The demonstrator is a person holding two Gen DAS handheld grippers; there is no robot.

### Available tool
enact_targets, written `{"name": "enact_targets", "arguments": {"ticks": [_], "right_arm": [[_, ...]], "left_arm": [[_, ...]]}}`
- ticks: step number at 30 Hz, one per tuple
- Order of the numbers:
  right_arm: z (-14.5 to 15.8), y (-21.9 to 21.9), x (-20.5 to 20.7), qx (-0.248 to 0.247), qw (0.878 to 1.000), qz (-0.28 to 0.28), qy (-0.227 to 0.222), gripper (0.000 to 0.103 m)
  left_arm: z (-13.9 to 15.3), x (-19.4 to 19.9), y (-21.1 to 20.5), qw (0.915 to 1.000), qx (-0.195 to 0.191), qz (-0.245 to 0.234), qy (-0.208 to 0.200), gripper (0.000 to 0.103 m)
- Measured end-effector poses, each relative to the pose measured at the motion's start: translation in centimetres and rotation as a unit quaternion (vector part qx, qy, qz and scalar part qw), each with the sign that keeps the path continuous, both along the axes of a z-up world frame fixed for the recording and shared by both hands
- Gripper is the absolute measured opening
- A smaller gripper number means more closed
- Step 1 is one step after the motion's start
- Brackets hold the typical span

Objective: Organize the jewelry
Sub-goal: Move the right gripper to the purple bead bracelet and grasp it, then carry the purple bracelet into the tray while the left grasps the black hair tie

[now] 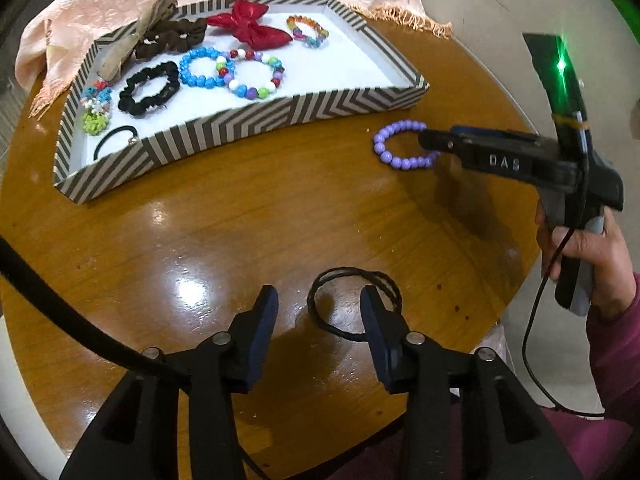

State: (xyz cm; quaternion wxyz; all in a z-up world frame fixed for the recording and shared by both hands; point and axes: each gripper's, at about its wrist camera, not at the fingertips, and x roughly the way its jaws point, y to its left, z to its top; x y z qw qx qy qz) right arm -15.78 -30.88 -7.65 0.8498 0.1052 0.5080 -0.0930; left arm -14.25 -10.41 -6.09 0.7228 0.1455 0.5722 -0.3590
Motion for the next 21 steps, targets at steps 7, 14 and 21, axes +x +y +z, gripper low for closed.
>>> {"name": "enact_targets", "arguments": {"ticks": [7,14,21], "right_arm": [[-0.4,0.0,1.0,-0.005,1.000,0.008,-0.001,0.058],[-0.7,1.3,1.6,-0.053,0.998,0.036,-0.001,0.058],[-0.4,2.7,1.7,-0.074,0.994,0.075,0.000,0.014]], "left_arm": [[-1.0,-0.5,-1.6,0.9990,0.036,-0.015,-0.022,0.042],[-1.8,-1.3,-2.3,0.9968,0.053,-0.032,-0.049,0.039],[-2.0,-0.8,-2.5,0.9976,0.039,-0.031,-0.048,0.003]]}}
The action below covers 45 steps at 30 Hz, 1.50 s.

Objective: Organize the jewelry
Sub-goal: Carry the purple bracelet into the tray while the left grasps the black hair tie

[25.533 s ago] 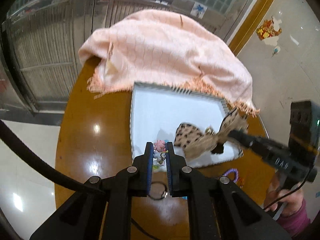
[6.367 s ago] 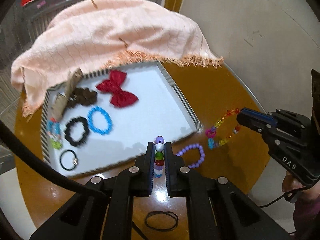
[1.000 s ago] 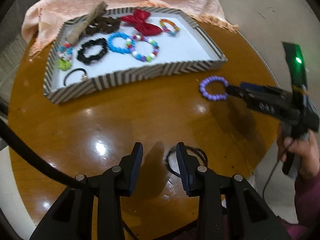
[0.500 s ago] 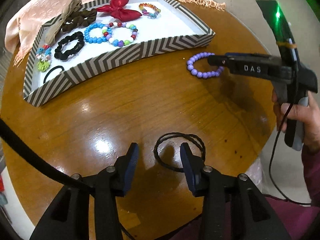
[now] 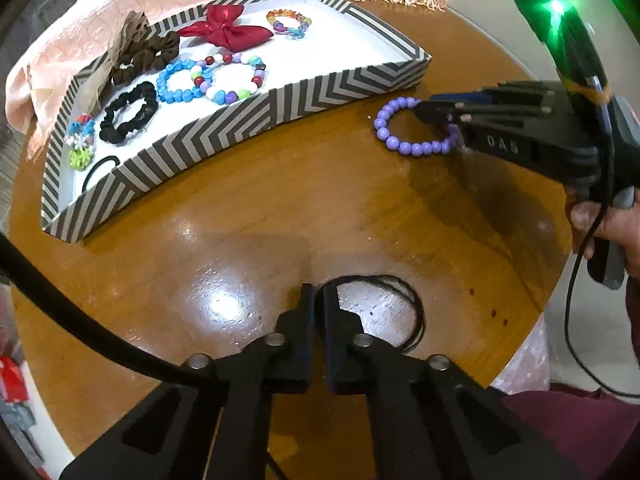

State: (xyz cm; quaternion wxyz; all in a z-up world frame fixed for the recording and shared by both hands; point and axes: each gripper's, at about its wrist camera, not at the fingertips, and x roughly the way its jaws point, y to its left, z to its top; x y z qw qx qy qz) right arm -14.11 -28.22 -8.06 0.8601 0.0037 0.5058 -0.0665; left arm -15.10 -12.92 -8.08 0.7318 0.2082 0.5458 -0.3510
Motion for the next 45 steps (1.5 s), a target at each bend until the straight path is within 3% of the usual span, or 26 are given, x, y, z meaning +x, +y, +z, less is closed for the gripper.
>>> {"name": "enact_targets", "arguments": {"ticks": [2,6,15,23,32,45], "right_arm": [[0.1,-0.1,-0.2,0.009,1.000,-0.001,0.002,0.009],[1.9,-0.1,-1.1,0.034,0.999,-0.002,-0.021,0.009],[7.7,1.1,-2.3,0.031,0.997,0.025,-0.065,0.009],[12.0,1.3,-1.9,0.019,0.994,0.034,-0.100,0.009],[13.2,2.0,-0.3,0.017,0.993,0.045,-0.112,0.009],[13.0,3.2,3.1,0.024,0.992,0.068,-0.108,0.009]], "left_arm": [[0.2,0.8,0.4,0.9998,-0.007,0.010,0.013,0.002],[1.6,2.3,1.6,0.9987,-0.031,0.030,0.026,0.001],[6.5,3.6,3.0,0.9962,-0.079,0.038,0.003,0.001],[8.5,5.8,3.4,0.9933,-0.094,0.064,-0.022,0.001],[10.0,7.6,3.8,0.9895,-0.097,0.095,-0.049,0.001],[9.7,9.8,3.4,0.9852,-0.082,0.130,-0.076,0.001]]}}
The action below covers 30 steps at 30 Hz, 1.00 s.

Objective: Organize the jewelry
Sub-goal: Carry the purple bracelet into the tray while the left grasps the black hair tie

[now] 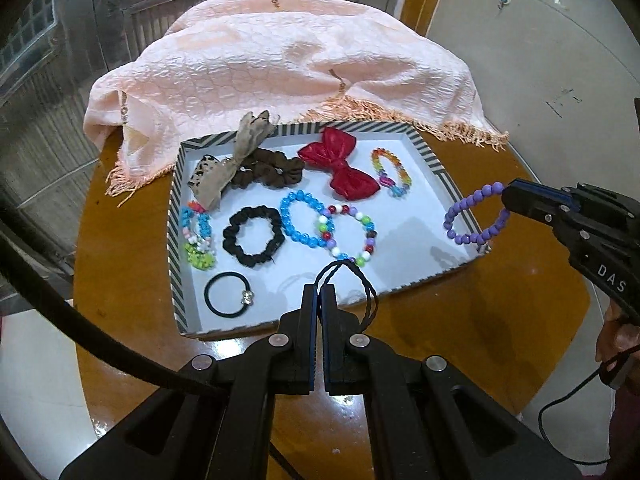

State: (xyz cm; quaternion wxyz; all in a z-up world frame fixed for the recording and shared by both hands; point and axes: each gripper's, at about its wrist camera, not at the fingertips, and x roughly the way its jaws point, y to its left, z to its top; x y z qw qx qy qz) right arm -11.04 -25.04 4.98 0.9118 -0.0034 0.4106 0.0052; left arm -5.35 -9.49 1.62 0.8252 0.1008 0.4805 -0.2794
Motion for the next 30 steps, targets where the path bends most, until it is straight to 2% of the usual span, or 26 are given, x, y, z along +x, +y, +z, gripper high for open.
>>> {"name": "enact_targets", "arguments": {"ticks": [11,18,30], "right_arm": [[-1.6,0.2,2.2,0.022,0.999,0.011,0.021,0.009],[-3.4,0.0,3.4,0.041,0.998,0.018,0.041,0.009],[-8.8,-4.9,5.9,0.042,0.994,-0.046,0.095,0.009]], "left_arm": [[-1.1,1.7,-0.2,0.9996,0.004,0.025,0.011,0.001],[-2.6,2.8,-0.6,0.9983,-0.005,0.038,0.045,0.001],[-5.7,5.4,-0.6,0.9929,0.001,0.082,0.087,0.001]]}}
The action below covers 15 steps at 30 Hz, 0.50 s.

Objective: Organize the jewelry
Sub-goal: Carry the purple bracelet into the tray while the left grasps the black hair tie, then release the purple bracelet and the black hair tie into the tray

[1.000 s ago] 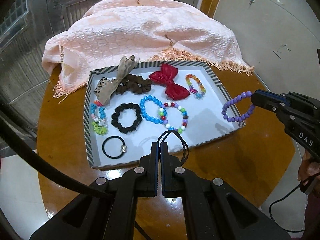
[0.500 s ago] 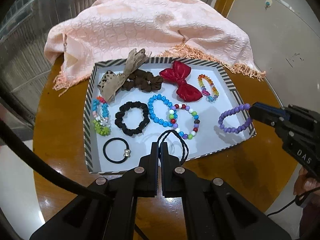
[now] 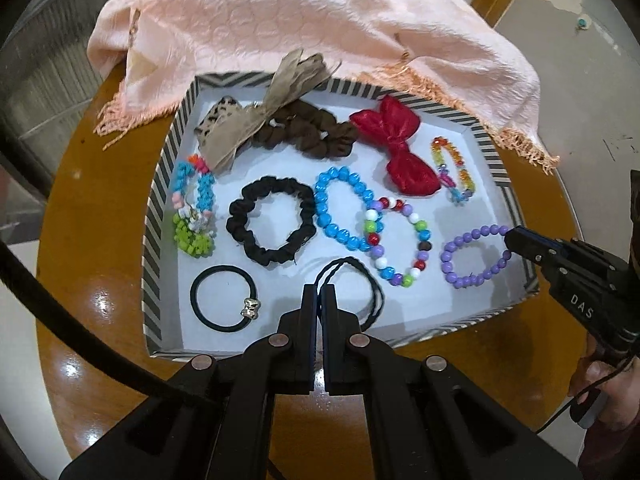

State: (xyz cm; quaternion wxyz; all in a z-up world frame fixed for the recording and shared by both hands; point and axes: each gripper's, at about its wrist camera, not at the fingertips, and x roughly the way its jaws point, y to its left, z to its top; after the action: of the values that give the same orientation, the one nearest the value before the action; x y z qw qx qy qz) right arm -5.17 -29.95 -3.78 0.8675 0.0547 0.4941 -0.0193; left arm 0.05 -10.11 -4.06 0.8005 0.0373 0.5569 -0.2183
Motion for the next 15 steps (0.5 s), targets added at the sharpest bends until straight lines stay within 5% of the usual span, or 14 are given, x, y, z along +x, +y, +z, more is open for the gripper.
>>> {"name": "enact_targets", "arguments": {"ticks": [15], "right_arm": [[-2.4,0.4,1.3,-0.063,0.997,0.026,0.034,0.009]], "left_arm": [[-1.6,0.3,-1.0,0.9994,0.031,0.015,0.005,0.001]]}}
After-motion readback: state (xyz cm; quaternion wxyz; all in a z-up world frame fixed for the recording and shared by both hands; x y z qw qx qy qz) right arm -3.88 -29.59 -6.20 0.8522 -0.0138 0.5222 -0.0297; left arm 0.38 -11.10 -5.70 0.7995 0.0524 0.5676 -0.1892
